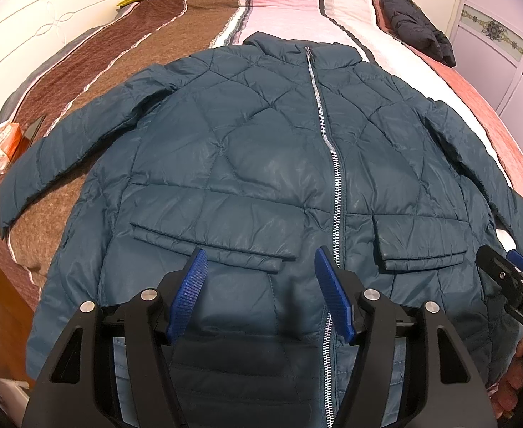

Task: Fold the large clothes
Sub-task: 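Reach the right tool to the jacket sleeve cuff and close on it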

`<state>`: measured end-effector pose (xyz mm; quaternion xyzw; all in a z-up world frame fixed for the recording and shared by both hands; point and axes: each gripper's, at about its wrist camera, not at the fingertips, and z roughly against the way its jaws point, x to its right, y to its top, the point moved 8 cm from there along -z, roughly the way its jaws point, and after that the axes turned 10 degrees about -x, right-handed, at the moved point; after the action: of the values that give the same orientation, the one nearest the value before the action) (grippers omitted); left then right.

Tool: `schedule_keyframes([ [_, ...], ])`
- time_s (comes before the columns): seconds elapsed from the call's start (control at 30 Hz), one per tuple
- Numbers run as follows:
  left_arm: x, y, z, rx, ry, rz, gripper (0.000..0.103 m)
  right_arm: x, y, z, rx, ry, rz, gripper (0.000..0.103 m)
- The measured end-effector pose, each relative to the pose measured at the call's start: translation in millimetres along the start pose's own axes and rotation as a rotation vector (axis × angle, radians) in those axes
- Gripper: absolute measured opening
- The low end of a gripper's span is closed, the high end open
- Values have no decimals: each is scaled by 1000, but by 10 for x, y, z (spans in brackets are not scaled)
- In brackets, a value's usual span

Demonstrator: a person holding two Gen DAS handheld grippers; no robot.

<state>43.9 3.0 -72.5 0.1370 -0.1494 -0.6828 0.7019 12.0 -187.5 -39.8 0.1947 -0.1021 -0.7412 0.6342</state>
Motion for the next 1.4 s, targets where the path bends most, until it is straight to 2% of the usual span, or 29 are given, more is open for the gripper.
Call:
schedule_keyframes([
  [0.3, -3, 3, -26, 5, -4, -16, 68, 98, 88, 56, 33, -11, -32, 91],
  [0.7, 210, 151, -47, -12, -53, -83, 71, 681, 149, 102, 30, -56, -161, 90],
  [0.9, 309, 220, -78, -13, -78, -101, 71, 1135, 190, 156, 31, -58, -254, 90],
  [1.0, 333, 215, -126, -26, -90, -105, 71, 1414, 224, 177, 28, -16, -331, 89],
  [1.1, 340, 205, -196, -45, -97, -103, 71, 1730, 212, 125, 8, 49, -454, 76],
  [1.17, 333, 202, -228, -53, -100, -100, 71, 1904, 175, 66, -12, 108, -543, 60],
  [1.23, 324, 201, -254, -58, -103, -97, 71, 2043, 168, -5, -27, 190, -613, 51],
  [1.4, 304, 197, -305, -71, -103, -91, 71, 2270, 225, -56, -1, 291, -741, 48],
])
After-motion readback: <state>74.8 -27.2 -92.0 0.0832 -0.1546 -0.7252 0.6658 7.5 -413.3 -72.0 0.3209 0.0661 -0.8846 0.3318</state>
